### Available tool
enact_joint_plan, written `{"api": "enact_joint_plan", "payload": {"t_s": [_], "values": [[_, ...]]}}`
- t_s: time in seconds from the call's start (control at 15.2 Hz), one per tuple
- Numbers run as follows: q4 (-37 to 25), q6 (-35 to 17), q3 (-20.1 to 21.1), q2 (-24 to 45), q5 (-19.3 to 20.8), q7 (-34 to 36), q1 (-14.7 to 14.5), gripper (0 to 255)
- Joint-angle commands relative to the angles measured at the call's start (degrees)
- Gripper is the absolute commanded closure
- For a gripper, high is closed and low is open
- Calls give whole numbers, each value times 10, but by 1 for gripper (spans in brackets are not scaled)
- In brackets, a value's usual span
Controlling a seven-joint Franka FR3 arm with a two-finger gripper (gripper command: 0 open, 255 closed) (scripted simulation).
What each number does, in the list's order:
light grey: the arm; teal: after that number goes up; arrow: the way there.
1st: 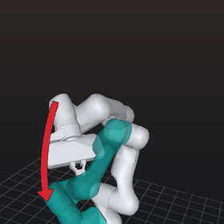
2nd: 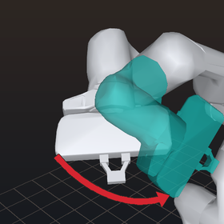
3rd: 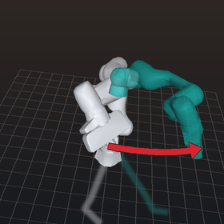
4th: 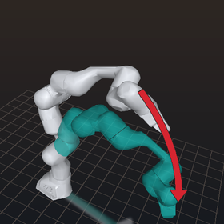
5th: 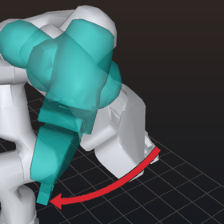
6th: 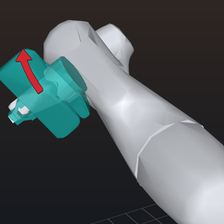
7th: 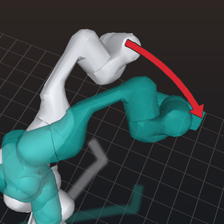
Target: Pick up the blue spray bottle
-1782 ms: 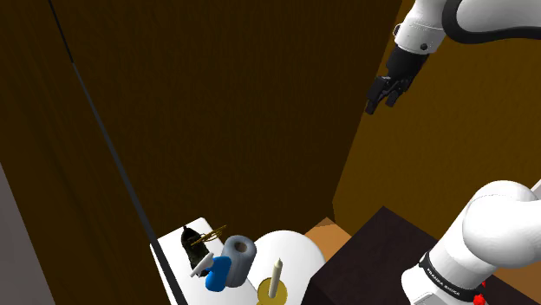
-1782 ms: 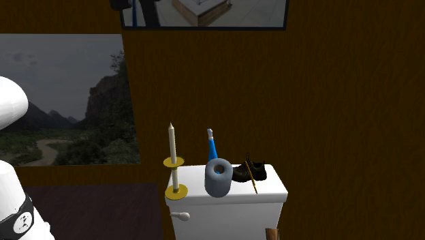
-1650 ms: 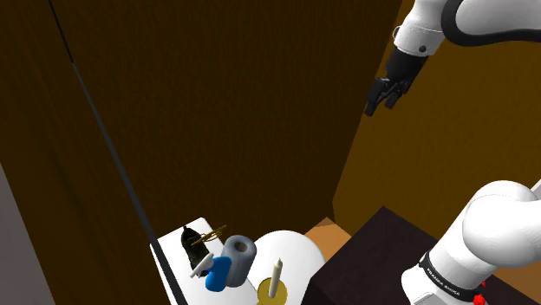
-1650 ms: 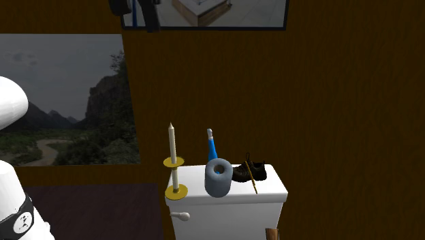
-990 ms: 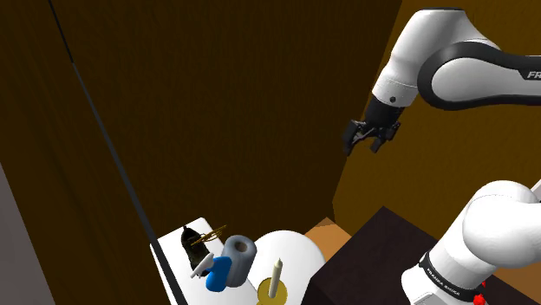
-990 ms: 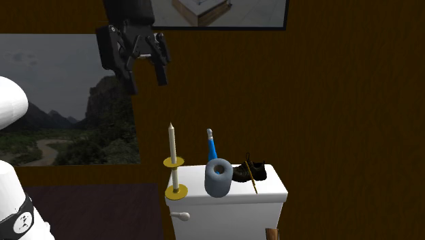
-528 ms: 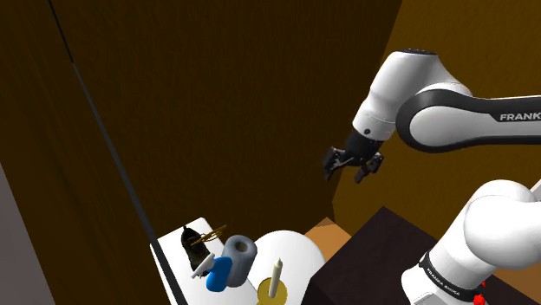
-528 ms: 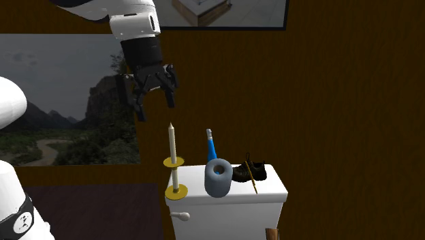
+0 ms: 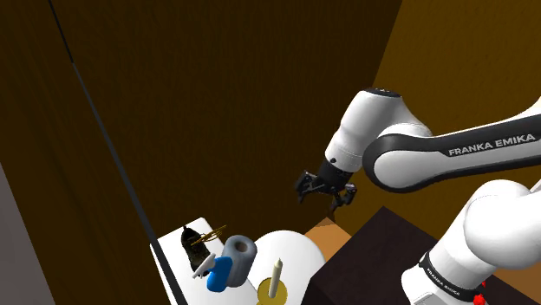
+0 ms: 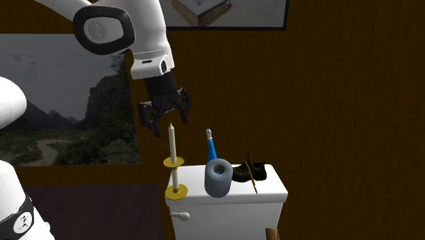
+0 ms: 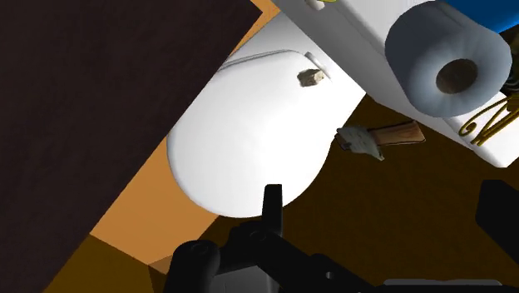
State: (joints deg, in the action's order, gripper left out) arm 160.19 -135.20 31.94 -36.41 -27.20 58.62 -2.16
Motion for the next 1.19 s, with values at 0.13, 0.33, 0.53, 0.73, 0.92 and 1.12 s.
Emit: {"api": "enact_joint_plan", "payload": {"t_s": [0.13,0.33,0.53,0.73,0.92,1.12], "values": [[-20,-102,71,100,-33,87,18,0],[-45,-178,130,185,-25,161,53,0],[-75,-254,205,279,43,271,119,0],[-110,-319,244,403,317,528,190,0],[-172,-340,87,496,538,751,56,0],[-235,-360,-33,560,607,862,-65,0]]}}
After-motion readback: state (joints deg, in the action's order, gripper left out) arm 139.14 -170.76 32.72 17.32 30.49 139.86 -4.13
